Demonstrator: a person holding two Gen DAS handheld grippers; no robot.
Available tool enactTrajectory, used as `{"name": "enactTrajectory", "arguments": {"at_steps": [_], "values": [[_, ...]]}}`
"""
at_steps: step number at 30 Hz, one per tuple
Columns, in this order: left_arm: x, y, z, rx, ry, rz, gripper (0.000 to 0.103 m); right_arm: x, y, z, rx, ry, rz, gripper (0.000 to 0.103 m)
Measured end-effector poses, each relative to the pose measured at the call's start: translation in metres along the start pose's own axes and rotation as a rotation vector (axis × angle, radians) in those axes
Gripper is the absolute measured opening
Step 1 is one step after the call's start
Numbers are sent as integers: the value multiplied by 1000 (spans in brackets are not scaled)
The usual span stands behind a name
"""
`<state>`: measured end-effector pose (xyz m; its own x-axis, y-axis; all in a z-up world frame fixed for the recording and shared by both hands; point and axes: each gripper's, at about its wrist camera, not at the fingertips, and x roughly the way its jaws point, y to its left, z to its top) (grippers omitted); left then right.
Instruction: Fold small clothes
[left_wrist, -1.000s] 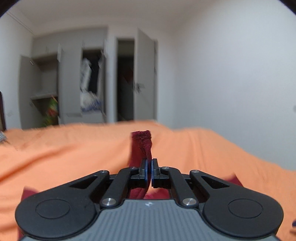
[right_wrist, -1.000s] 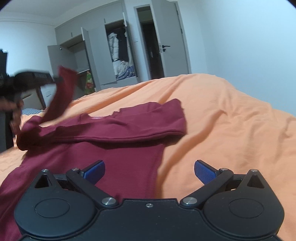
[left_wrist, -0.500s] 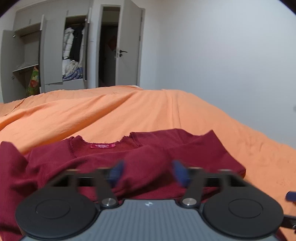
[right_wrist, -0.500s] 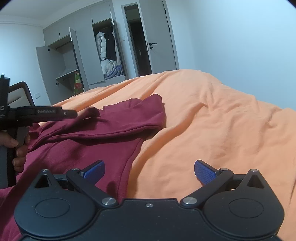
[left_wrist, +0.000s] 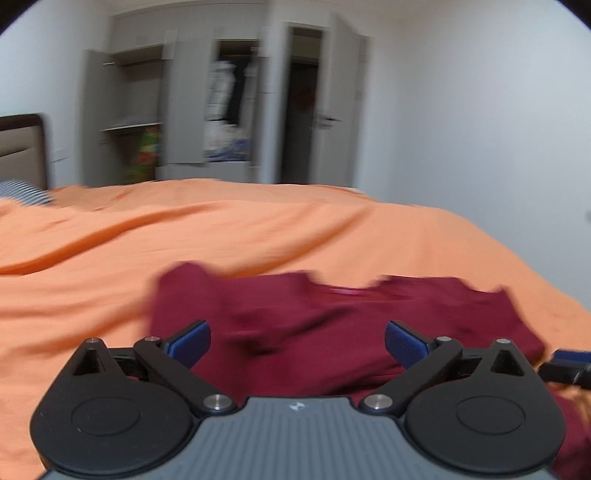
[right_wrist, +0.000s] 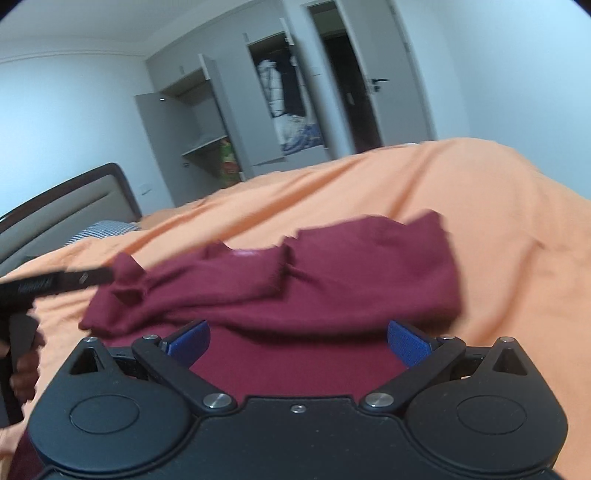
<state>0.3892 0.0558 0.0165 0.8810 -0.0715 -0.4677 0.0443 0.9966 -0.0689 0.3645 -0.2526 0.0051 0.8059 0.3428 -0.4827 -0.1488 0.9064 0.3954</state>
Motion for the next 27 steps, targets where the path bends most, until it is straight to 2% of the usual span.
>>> {"name": "enactTrajectory", "arguments": {"at_steps": [5, 7, 8, 11, 13, 17, 20, 26, 27], "values": [[0, 72, 1, -140, 42, 160, 102, 58, 23, 23, -16, 20, 33, 87], [3, 92, 1, -166, 64, 210, 102, 84, 27, 26, -12, 58, 14, 75], [5, 99, 0, -171, 72, 229, 102, 94, 29, 27, -7, 74, 7, 72], [5, 108, -1, -165, 71, 261, 102, 115, 34, 27, -19, 92, -27, 42], [5, 109, -1, -149, 65, 263, 103, 114, 37, 28, -38, 66, -55, 9], [11, 102, -2, -131, 57, 253, 103, 82, 37, 34, -54, -61, -74, 7], [19, 99, -4, -143, 57, 226, 103, 56, 29, 33, -50, -119, -149, 7], [48, 99, -4, -187, 79, 172, 102, 59, 17, 11, -63, -31, -196, 11], [54, 101, -4, -193, 85, 169, 102, 60, 16, 7, -64, -25, -205, 16]]}}
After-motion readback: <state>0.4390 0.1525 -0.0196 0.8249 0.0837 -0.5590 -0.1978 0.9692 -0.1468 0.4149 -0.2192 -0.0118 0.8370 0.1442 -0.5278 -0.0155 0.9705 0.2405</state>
